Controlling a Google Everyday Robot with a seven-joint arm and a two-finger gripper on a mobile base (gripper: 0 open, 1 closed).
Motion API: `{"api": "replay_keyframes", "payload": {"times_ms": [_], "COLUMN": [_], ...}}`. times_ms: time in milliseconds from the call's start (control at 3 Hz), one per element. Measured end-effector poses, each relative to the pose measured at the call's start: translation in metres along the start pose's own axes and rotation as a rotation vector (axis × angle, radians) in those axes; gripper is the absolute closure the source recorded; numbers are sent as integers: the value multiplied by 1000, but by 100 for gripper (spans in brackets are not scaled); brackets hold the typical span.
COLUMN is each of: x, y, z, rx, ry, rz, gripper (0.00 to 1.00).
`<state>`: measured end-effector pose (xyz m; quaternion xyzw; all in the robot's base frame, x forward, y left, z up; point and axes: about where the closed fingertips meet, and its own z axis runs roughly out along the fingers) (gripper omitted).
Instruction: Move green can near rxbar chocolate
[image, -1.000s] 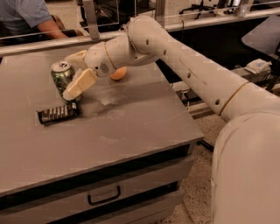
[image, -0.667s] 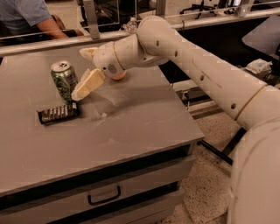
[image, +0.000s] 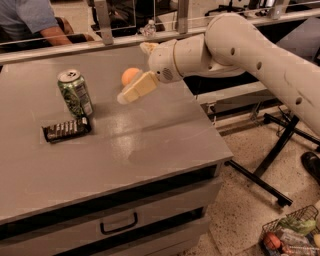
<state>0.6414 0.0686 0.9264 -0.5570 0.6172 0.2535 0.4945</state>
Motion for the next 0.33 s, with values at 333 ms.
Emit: {"api": "replay_keyframes", "payload": {"times_ms": [333], "x": [0], "y": [1], "z": [1], "rx": [-3], "ry": [0], "rz": [0], "gripper": [0]}}
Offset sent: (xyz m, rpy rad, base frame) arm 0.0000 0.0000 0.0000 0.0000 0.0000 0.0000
